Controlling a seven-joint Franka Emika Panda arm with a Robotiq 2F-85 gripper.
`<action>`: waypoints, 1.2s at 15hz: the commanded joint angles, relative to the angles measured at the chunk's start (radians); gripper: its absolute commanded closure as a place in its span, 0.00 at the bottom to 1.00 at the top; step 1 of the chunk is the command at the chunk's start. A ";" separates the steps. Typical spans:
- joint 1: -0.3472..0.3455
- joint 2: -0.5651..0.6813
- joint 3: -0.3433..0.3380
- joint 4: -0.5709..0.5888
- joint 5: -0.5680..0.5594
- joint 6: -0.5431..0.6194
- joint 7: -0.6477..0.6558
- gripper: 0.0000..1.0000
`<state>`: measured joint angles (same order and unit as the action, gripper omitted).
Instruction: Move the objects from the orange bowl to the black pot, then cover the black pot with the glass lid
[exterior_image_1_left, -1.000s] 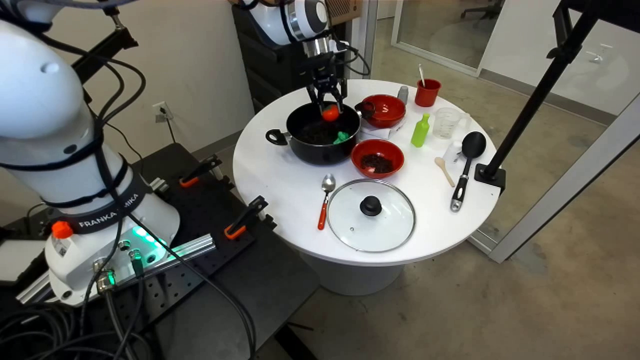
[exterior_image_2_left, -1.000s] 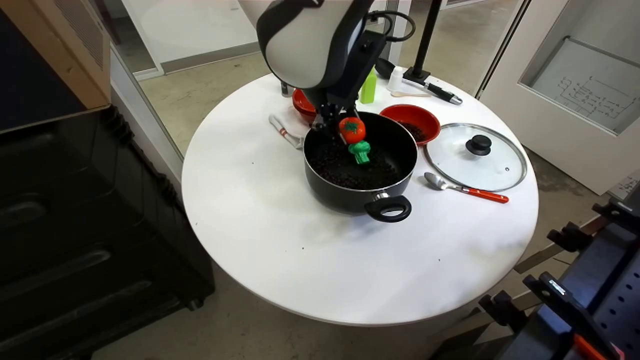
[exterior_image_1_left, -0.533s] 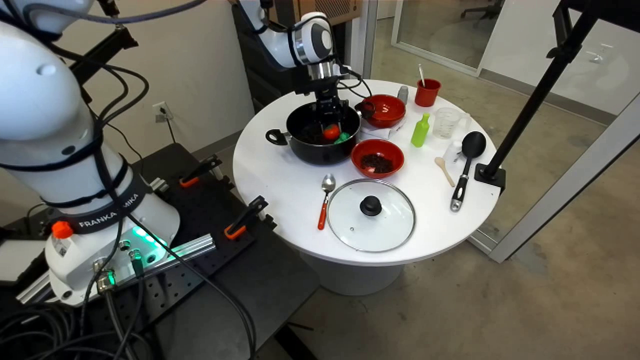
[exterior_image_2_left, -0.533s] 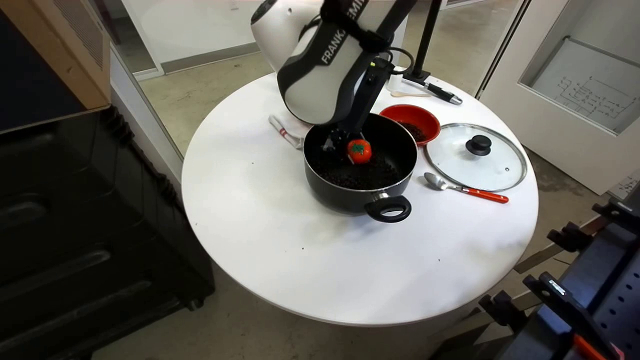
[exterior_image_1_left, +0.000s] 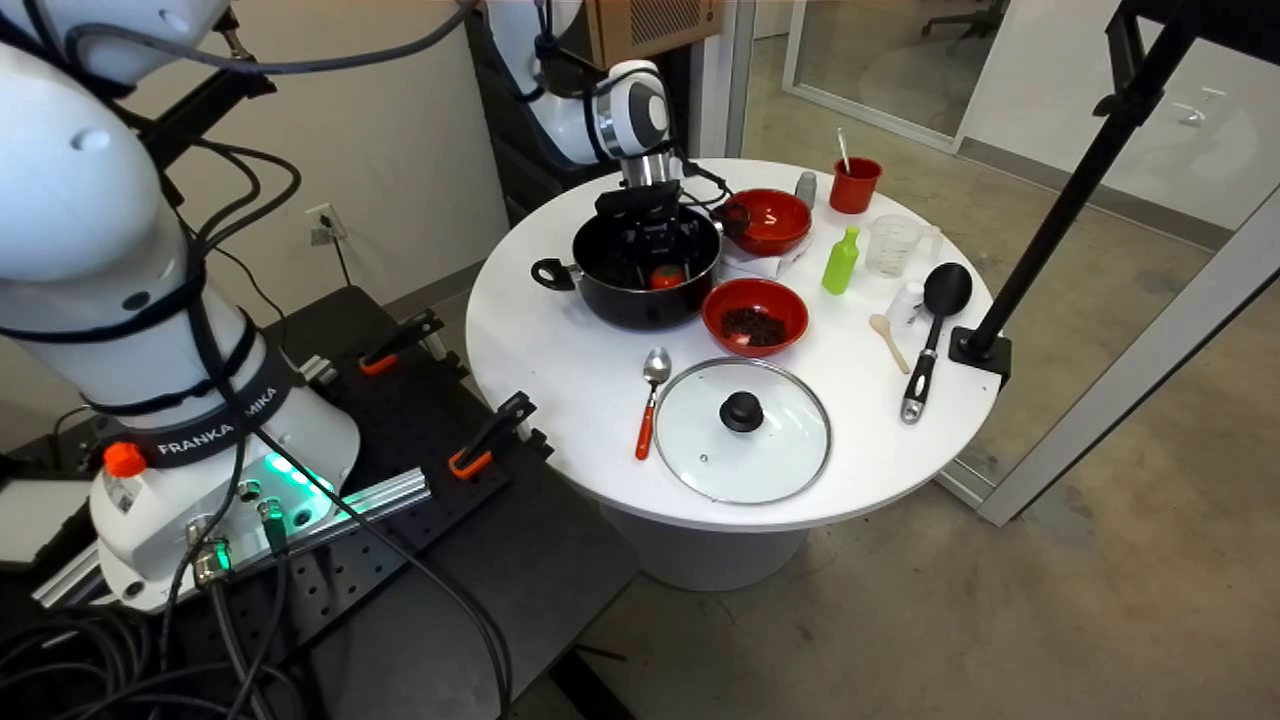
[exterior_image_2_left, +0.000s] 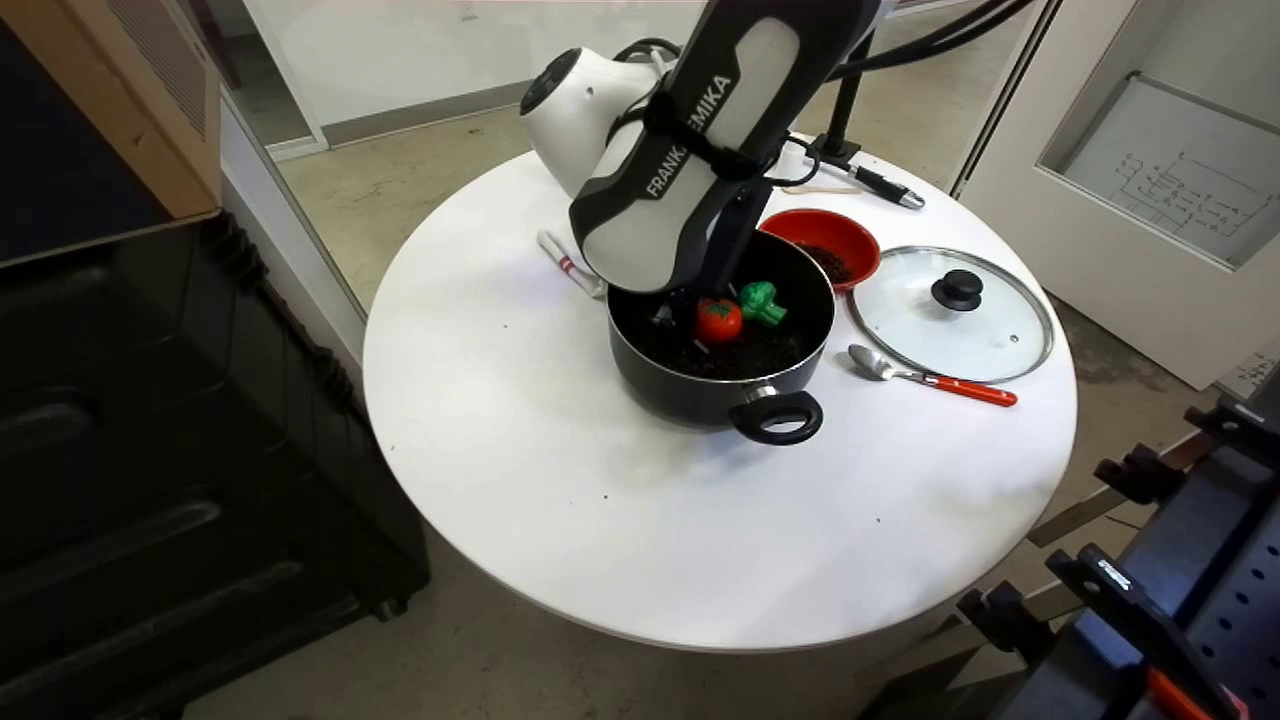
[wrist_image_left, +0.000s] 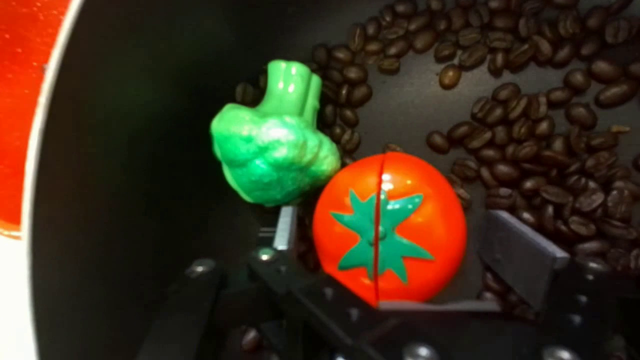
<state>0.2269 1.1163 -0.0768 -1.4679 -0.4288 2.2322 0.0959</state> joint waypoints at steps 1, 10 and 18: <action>0.006 0.019 -0.010 0.026 0.002 -0.006 -0.031 0.00; -0.046 -0.246 0.004 -0.214 0.013 -0.008 -0.088 0.00; -0.133 -0.503 0.026 -0.418 0.008 0.010 -0.216 0.00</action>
<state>0.1344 0.7142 -0.0660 -1.7781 -0.4277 2.2239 -0.0672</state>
